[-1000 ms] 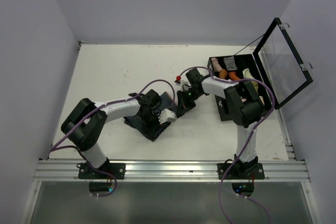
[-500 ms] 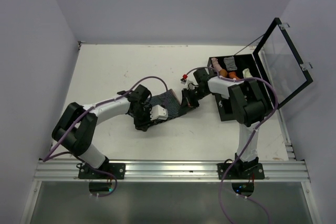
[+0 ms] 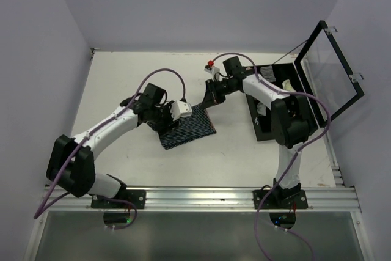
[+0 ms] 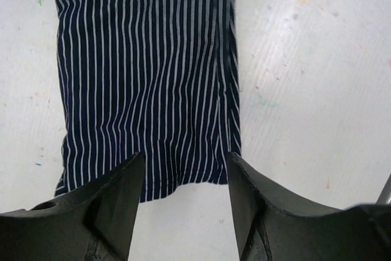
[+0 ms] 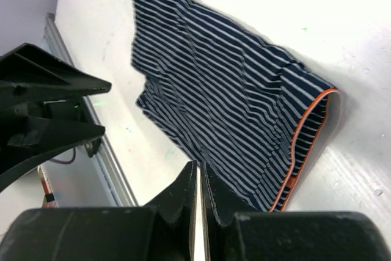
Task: Roll the underwear
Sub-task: Fold the underwear
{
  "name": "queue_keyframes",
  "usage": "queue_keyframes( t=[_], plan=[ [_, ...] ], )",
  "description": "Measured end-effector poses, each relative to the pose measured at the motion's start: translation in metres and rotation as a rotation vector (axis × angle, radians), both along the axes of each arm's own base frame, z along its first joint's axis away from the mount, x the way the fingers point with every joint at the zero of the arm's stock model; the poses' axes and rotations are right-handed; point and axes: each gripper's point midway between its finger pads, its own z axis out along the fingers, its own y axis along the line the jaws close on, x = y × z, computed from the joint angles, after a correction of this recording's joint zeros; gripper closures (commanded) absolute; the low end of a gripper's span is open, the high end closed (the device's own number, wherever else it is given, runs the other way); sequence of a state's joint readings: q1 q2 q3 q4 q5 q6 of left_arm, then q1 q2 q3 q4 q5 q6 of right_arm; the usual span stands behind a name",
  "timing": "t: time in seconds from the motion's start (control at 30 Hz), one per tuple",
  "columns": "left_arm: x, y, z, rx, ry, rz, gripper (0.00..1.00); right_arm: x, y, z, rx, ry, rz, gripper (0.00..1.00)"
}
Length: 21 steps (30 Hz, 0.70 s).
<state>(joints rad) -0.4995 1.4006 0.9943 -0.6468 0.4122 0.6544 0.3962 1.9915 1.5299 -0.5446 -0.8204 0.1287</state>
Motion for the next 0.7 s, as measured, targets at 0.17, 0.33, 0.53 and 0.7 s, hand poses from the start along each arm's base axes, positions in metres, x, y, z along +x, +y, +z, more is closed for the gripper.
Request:
queue_keyframes(
  t=[0.17,0.33,0.53,0.7],
  plan=[
    [0.025,0.009,-0.039,0.018,0.136,0.199,0.51,0.003,-0.004,-0.048,-0.072,0.076,-0.017,0.92],
    [0.038,0.033,-0.085,0.032,0.316,0.375,0.53,-0.025,-0.019,-0.097,-0.150,0.198,-0.031,0.93],
    [0.069,0.042,-0.081,-0.034,0.335,0.412,0.45,-0.063,-0.002,-0.097,-0.107,0.244,0.006,0.93],
    [0.076,0.037,-0.071,-0.073,0.315,0.317,0.42,-0.092,0.029,-0.085,-0.100,0.207,0.119,0.89]
  ],
)
